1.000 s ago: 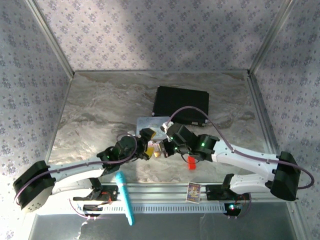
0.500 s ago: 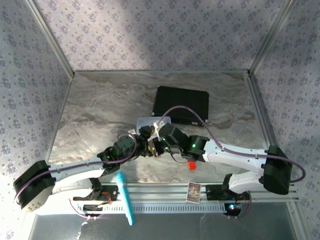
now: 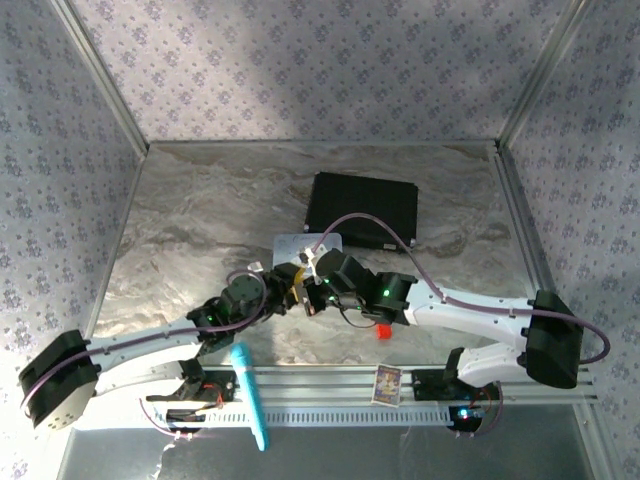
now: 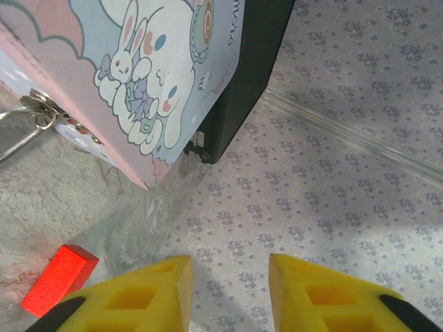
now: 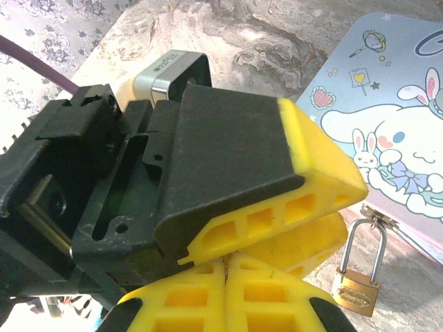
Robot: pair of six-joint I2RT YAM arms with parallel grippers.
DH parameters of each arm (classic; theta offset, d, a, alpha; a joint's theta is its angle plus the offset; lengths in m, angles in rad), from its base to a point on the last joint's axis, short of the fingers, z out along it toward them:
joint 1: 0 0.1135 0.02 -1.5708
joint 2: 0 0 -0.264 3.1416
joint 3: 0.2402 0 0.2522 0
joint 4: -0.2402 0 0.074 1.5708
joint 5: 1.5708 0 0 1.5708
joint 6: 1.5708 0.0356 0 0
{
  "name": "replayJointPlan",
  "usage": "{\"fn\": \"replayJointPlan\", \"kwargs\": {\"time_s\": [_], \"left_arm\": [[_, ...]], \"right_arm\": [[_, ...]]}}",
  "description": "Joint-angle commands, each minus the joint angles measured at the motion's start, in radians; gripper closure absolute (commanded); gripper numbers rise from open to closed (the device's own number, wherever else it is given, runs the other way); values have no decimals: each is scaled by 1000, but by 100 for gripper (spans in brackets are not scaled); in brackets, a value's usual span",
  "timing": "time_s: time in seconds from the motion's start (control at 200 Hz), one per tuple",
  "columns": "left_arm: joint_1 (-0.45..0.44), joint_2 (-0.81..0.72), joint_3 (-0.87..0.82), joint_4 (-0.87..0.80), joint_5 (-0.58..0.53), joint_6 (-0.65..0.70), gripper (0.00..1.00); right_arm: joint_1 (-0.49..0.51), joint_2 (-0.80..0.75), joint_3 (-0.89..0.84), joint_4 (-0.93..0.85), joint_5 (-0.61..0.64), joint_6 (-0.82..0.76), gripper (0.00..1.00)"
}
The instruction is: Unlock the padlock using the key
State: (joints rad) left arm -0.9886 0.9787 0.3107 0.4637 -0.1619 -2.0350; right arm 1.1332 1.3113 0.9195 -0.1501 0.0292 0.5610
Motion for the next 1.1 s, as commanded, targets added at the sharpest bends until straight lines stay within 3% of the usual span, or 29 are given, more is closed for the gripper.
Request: {"fn": "replayJointPlan", "kwargs": {"time_s": [0.0, 0.13, 0.29, 0.655, 0.76, 0.81, 0.86, 0.915, 0.945, 1.094], "left_arm": [[2, -21, -9, -63, -9, 6, 70], [5, -25, -4, -89, -7, 9, 77], [10, -18, 3, -100, 0, 21, 78], [13, -18, 26, -144, 7, 49, 97], [15, -21, 41, -170, 6, 75, 99], [14, -23, 48, -172, 4, 95, 100], [14, -25, 55, -167, -8, 128, 100], [17, -31, 69, -168, -29, 202, 100], [19, -37, 82, -174, -42, 255, 100], [36, -76, 114, -176, -146, 484, 100]], "right_arm": [[-4, -14, 0, 7, 15, 14, 100], [-6, -22, -9, 9, 21, 17, 100], [-9, -30, -22, 19, 19, 22, 100], [-18, -50, -44, 23, 15, 23, 100], [-21, -50, -49, 24, 17, 25, 100], [-25, -54, -54, 30, 18, 33, 86], [-32, -66, -66, 43, 13, 45, 54], [-52, -89, -93, 82, -11, 60, 25], [-67, -107, -113, 117, -26, 98, 4], [-200, -161, -228, 414, -245, 246, 1]]}}
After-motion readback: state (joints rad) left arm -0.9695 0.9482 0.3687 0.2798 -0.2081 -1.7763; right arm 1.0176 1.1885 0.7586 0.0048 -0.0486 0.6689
